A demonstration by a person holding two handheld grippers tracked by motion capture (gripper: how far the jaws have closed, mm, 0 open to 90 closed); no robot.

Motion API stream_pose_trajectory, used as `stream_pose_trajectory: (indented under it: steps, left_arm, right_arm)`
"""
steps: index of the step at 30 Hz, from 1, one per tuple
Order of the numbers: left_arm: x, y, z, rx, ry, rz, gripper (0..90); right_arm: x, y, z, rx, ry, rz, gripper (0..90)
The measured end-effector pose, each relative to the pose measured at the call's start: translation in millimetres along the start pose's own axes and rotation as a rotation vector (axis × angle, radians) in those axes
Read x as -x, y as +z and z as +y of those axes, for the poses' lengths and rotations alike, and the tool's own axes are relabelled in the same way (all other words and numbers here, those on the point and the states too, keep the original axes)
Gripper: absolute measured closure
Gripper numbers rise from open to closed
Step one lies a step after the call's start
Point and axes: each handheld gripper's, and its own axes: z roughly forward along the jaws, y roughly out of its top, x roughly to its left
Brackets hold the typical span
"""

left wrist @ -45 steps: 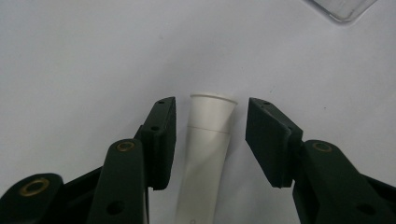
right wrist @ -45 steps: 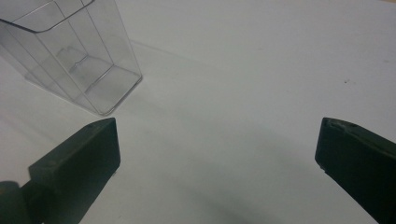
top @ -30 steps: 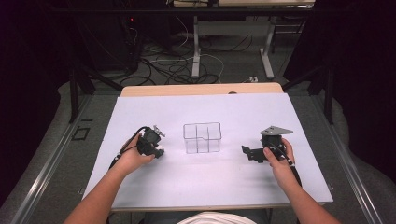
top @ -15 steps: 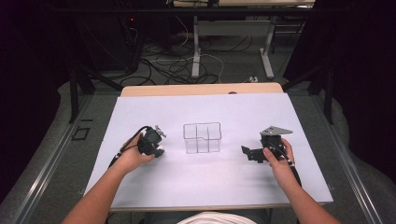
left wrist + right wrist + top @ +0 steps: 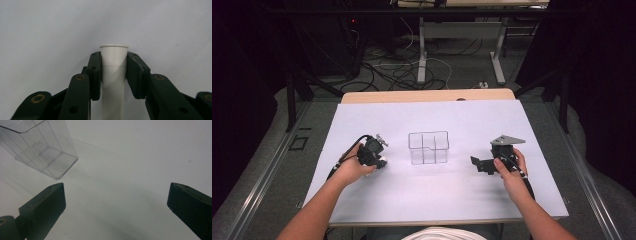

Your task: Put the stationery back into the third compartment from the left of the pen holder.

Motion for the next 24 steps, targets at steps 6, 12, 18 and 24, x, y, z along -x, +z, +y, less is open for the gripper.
stream_pose_trajectory:
  steps: [6,12,18,24]
  left_arm:
    - [-2.3,-4.9,-1.5,0.023,-0.021,-0.008,67.5]
    - [-5.8,-12.7,-2.8,0.083,-0.058,-0.006,67.5]
    - [-9.8,-22.0,-4.2,0.165,-0.117,-0.017,67.6]
    - [-10.4,-32.4,-4.0,0.27,-0.182,-0.028,67.5]
  right_arm:
    - [-0.2,0.2,0.0,0.0,0.0,0.0,1.2]
    - [-0.1,0.0,0.0,0.001,0.002,0.0,1.2]
    - [0.0,0.2,-0.2,0.002,0.003,-0.002,1.2]
    - [-0.2,0.6,-0.3,0.001,0.008,-0.002,1.2]
